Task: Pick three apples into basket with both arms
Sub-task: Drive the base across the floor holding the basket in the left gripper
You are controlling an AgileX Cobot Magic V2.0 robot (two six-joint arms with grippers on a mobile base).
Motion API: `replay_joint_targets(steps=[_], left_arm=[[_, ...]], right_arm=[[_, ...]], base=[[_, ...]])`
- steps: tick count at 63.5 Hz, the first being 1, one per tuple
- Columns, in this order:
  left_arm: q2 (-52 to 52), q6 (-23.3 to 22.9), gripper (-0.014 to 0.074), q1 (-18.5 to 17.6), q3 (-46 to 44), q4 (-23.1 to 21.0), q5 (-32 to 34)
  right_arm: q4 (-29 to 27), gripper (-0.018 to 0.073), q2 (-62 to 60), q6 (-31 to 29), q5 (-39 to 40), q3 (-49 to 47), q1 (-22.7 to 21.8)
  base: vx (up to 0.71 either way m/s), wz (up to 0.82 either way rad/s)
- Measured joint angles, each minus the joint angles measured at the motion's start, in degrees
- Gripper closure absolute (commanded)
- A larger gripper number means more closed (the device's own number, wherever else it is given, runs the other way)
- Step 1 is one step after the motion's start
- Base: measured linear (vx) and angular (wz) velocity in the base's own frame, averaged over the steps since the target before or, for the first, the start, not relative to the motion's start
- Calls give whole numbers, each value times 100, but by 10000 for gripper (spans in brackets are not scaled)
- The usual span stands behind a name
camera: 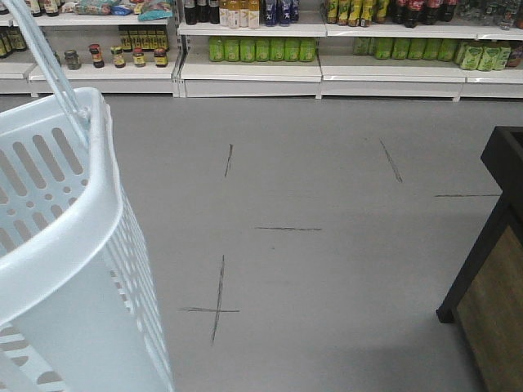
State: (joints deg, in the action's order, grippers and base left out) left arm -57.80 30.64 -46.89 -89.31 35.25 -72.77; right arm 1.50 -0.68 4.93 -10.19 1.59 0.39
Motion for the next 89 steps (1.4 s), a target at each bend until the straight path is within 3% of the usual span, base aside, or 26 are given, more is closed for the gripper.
replay_joint_targets(steps=[89], left_arm=[[0, 0, 603, 0, 0, 0, 0]], right_arm=[[0, 568, 0, 0, 0, 0, 0]], base=[[17, 0]])
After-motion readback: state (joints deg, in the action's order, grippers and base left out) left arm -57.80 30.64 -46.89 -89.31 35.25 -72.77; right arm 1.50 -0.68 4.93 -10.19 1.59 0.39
